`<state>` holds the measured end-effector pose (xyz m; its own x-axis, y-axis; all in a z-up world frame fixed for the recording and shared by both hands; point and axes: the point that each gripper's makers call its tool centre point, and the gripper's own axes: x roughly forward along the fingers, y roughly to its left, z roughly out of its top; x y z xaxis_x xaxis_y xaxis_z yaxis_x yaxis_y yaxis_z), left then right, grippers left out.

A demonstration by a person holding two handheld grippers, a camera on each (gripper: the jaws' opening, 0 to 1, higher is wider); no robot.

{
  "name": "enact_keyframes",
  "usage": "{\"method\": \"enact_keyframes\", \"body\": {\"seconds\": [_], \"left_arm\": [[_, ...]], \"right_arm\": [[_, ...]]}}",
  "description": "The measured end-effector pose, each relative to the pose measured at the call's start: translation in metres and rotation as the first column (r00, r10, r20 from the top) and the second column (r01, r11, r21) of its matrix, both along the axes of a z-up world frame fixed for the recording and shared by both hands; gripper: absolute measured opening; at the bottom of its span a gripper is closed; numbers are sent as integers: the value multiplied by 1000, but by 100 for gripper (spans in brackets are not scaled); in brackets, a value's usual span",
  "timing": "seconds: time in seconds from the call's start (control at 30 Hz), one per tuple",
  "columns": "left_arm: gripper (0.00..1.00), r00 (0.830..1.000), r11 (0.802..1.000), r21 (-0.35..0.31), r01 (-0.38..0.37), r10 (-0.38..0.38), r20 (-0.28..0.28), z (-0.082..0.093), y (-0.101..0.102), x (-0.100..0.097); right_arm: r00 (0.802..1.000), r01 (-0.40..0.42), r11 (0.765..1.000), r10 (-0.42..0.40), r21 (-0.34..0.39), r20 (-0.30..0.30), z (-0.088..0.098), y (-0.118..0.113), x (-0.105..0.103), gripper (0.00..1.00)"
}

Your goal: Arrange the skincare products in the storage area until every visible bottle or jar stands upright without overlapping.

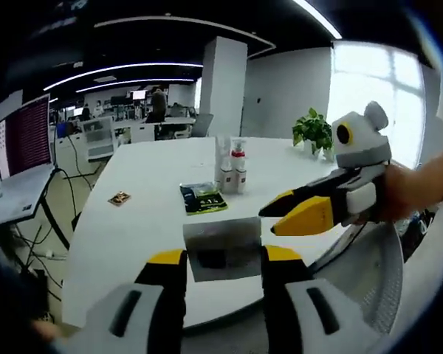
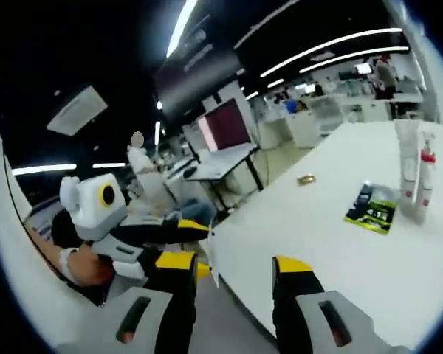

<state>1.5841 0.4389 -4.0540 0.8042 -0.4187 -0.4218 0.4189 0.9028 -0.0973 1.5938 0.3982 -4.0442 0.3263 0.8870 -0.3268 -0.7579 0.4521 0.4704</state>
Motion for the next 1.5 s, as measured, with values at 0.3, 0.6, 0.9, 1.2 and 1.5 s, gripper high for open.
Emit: {"method": "enact_keyframes", "body": {"seconds": [0.3, 0.6, 0.9, 1.2, 1.5], "left_arm": [[35, 1000, 1000, 5, 24, -24, 0, 1, -5, -4], [34, 999, 997, 47, 54, -54, 2, -4, -8, -5], [35, 998, 997, 33, 68, -68, 6, -2, -8, -4], [39, 996, 988, -125, 86, -89, -21, 9, -12, -8], [38, 994, 900, -427, 80, -106, -38, 34, -6, -7]], "right_arm": [[995, -63, 998, 64, 9, -79, -5, 19, -9, 22], [986, -114, 993, 111, -16, -127, -16, 22, -17, 1], [990, -84, 996, 84, 3, -113, -12, 15, -11, 0], [984, -35, 997, 46, 70, -170, -5, -1, 0, 0], [977, -123, 979, 148, 161, -156, 17, -4, -13, 0]]}}
